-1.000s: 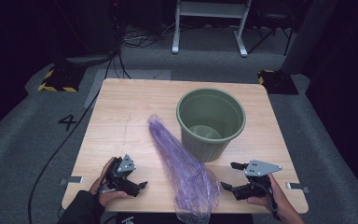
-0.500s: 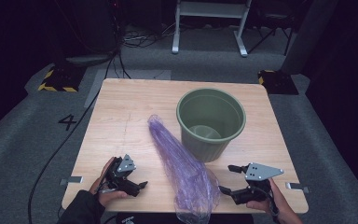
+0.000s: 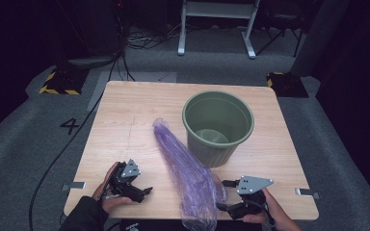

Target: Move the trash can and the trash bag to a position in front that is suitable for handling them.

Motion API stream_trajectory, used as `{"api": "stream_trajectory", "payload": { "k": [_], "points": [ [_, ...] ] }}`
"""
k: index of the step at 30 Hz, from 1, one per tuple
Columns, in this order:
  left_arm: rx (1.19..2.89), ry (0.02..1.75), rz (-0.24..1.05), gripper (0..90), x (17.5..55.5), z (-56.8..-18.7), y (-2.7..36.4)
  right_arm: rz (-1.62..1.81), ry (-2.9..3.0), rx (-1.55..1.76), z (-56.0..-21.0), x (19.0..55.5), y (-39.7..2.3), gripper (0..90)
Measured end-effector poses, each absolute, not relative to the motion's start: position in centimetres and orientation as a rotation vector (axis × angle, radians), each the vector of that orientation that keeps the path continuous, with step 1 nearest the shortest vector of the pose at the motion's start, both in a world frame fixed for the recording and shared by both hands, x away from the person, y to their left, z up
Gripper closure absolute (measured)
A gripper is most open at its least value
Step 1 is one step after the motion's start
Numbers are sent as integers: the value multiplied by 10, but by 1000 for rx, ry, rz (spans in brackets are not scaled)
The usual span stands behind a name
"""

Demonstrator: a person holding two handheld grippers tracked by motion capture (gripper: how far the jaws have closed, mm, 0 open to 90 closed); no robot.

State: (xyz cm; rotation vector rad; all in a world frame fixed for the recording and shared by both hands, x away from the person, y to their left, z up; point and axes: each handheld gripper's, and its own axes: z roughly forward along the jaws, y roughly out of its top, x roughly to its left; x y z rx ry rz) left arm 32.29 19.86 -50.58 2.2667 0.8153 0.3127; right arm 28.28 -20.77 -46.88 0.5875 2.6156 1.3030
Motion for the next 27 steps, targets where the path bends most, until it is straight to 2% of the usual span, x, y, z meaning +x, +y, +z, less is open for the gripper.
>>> {"api": "stream_trajectory", "payload": {
  "k": [1, 4, 6, 7, 9, 10, 13, 14, 17, 21, 27],
  "points": [
    [2267, 815, 313, 0, 323, -506, 199, 1303, 2616, 588, -469, 283, -208, 237],
    [2267, 815, 313, 0, 323, -506, 199, 1264, 2628, 608, -479, 288, -203, 353],
    [2267, 815, 313, 0, 323, -506, 199, 1265, 2629, 619, -481, 290, -202, 379],
    [2269, 822, 315, 0, 323, -506, 198, 1255, 2629, 632, -485, 293, -202, 463],
    [2267, 824, 318, 0, 323, -506, 198, 1247, 2628, 635, -487, 294, -202, 488],
    [2264, 827, 318, 0, 323, -506, 197, 1250, 2629, 636, -489, 297, -203, 568],
    [2260, 835, 317, 0, 323, -506, 196, 1221, 2631, 637, -491, 300, -204, 586],
    [2261, 834, 317, 0, 323, -506, 196, 1200, 2616, 625, -491, 302, -206, 622],
    [2261, 832, 319, 0, 324, -506, 196, 1195, 2611, 634, -490, 305, -210, 649],
    [2264, 832, 320, 0, 324, -506, 196, 1175, 2590, 657, -486, 314, -224, 727],
    [2262, 833, 319, 0, 325, -506, 195, 1141, 2557, 715, -488, 327, -242, 758]
  ]
}}
